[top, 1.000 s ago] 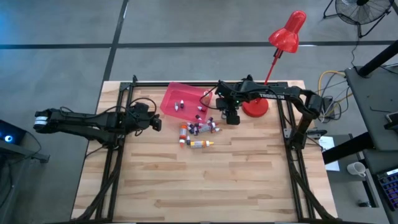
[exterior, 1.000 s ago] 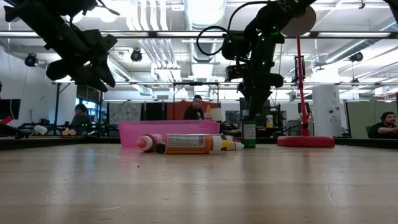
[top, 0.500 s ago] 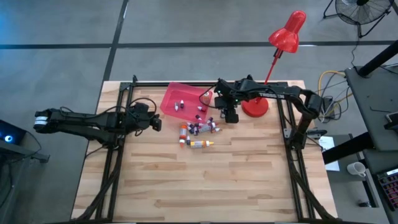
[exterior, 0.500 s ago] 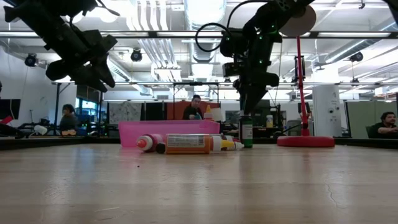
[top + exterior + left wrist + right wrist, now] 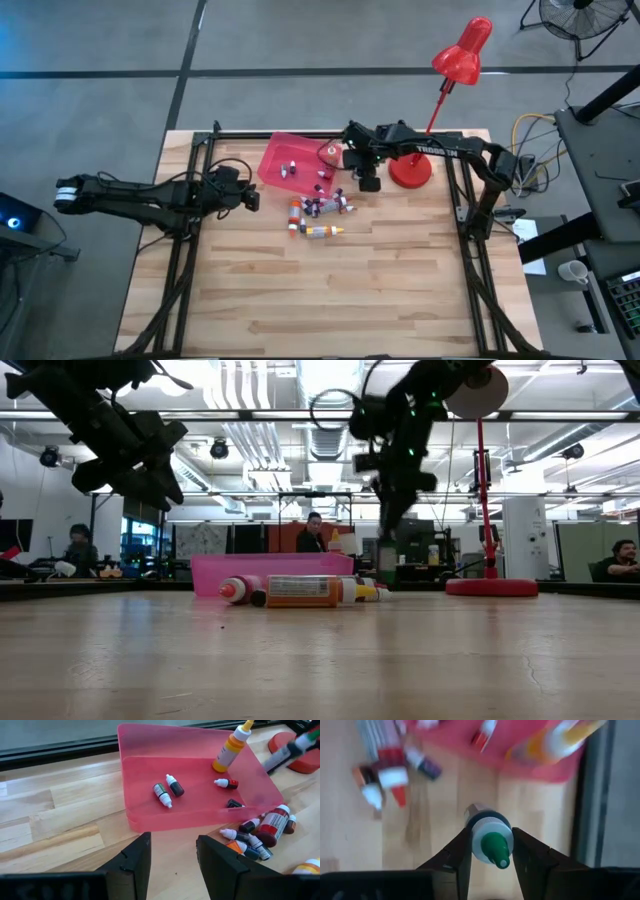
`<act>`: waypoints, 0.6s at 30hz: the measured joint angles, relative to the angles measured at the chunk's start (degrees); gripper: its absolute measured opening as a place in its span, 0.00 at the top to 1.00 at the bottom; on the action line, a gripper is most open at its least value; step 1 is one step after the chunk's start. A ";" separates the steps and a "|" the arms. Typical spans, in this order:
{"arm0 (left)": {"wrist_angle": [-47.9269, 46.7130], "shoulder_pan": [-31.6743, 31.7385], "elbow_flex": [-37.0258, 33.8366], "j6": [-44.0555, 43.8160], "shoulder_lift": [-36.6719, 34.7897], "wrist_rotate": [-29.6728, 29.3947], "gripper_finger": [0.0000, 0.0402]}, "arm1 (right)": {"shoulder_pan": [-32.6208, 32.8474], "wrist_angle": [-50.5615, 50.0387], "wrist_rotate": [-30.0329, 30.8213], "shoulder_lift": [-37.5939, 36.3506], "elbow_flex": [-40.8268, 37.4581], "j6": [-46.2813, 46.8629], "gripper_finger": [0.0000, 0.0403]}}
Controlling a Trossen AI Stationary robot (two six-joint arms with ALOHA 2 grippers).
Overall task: Pick & Place food coloring
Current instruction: Put the big green food coloring bottle into the red bin
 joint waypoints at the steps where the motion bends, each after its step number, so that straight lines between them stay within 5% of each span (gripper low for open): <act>1: -0.01 0.00 0.00 0.00 0.00 0.00 0.67 | 0.02 -0.64 -0.02 0.00 1.78 0.46 0.73; 11: 1.50 0.00 0.00 -0.52 0.02 -0.01 0.67 | -0.90 5.63 0.39 2.06 19.62 14.01 0.73; 18: 2.23 0.05 -0.01 -0.13 0.00 -0.29 0.67 | -1.03 -3.26 0.80 19.13 38.97 18.59 0.73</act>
